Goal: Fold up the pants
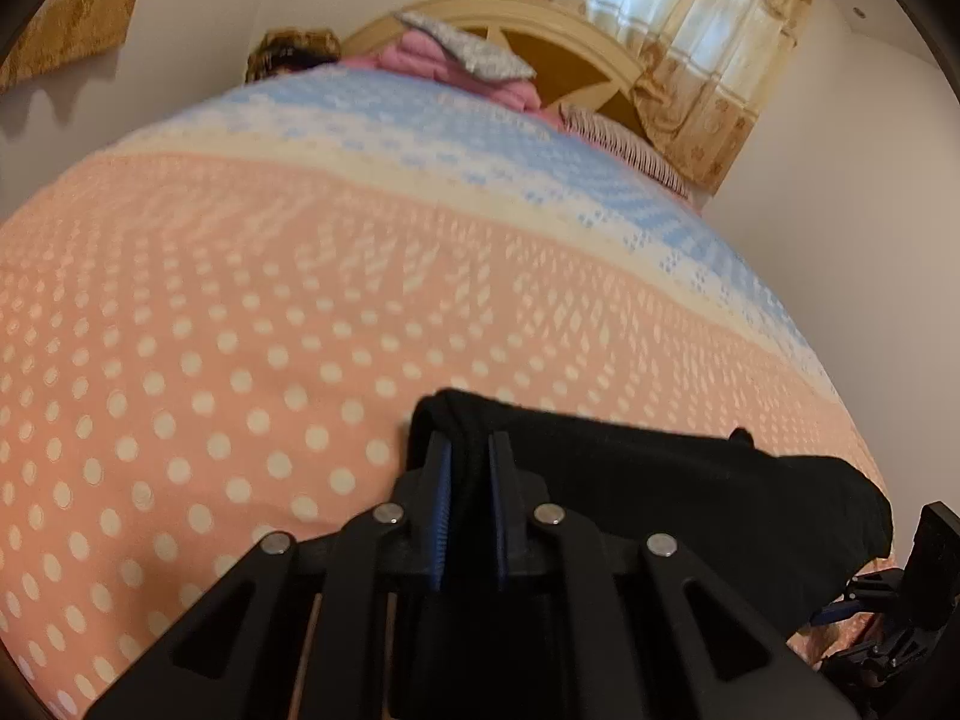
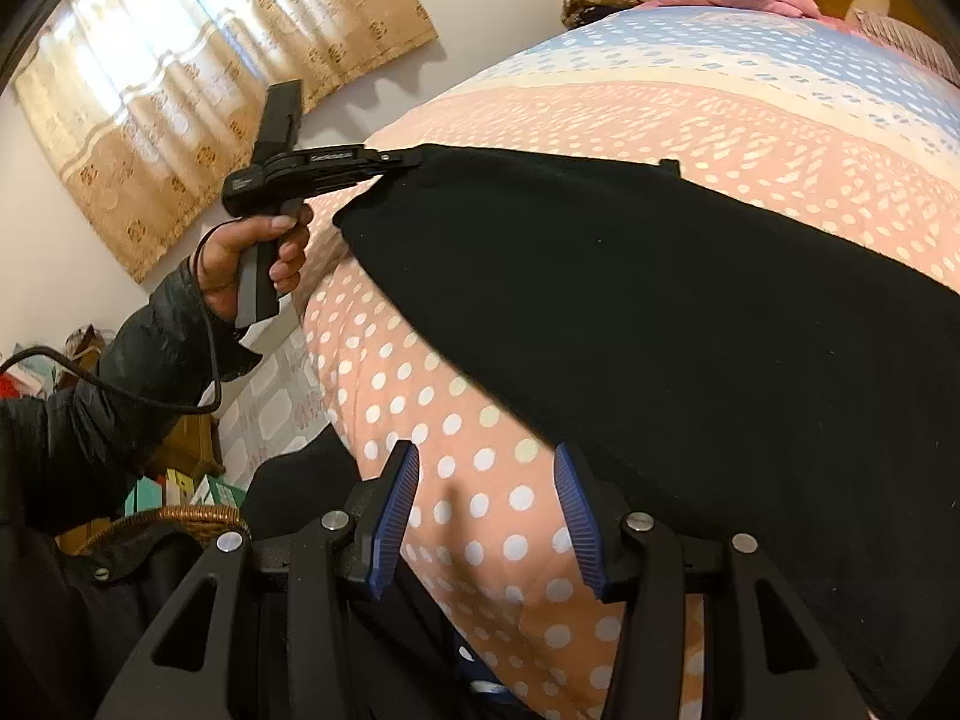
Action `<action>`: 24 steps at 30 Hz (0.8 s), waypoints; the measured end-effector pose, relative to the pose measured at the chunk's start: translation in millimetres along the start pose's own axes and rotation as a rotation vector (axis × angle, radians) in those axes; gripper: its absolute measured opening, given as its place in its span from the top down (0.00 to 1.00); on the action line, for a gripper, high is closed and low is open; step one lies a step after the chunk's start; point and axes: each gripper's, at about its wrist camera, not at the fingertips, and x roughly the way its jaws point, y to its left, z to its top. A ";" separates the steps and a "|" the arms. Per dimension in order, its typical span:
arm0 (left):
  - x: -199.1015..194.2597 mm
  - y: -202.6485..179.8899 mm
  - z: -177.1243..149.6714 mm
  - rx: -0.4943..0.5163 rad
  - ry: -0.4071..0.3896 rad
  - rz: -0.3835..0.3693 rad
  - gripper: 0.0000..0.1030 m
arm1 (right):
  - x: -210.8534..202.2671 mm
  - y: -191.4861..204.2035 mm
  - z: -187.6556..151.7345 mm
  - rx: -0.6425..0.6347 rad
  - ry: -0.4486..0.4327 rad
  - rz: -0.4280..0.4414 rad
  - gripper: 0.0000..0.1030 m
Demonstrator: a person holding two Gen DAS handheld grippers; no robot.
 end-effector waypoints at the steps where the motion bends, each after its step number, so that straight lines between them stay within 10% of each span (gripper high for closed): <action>1: -2.8 -1.5 1.5 0.012 -0.011 0.000 0.90 | 0.2 -0.8 0.2 0.006 -0.005 0.001 0.53; 24: -20.3 20.3 -6.8 -0.055 -0.066 0.098 0.80 | -5.4 -31.1 -3.4 0.120 -0.069 -0.056 0.51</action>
